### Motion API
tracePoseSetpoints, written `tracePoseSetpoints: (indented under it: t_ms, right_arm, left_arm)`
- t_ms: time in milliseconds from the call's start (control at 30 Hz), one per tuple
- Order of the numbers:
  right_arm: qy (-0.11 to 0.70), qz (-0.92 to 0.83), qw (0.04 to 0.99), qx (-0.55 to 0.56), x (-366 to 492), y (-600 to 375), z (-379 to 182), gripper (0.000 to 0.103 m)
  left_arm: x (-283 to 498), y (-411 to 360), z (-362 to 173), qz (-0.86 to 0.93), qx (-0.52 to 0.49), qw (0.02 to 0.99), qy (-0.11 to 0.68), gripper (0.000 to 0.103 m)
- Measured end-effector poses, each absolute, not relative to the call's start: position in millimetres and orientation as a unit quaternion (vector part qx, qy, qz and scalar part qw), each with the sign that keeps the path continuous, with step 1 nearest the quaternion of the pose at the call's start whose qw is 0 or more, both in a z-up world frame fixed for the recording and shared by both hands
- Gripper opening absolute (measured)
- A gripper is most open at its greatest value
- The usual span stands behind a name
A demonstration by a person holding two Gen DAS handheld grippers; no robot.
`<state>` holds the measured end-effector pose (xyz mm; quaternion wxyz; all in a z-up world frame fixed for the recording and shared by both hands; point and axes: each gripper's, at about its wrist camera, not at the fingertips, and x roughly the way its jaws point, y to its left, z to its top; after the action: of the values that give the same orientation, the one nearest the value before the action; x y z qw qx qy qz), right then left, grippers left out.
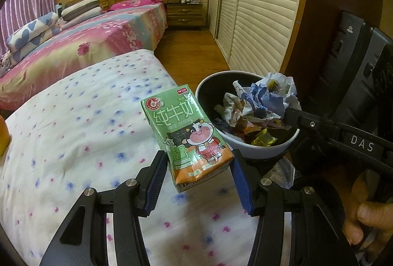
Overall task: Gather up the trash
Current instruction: 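Lift the juice box and wrapper and carry both toward the bin, then hold the juice box and wrapper above the bin opening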
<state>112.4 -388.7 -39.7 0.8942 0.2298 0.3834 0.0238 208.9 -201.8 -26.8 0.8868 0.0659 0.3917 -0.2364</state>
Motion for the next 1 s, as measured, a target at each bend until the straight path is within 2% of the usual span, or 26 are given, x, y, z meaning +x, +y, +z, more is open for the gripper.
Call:
tracePoseSetpoints:
  t_ms: [1000]
  right_arm:
    - [0.377,-0.026,0.894,0.24,102.9,-428.1,-38.8,0.009]
  left_arm:
    - [225.1,-248.0,-28.7,-0.265,0.092,0.877,0.39,0.051]
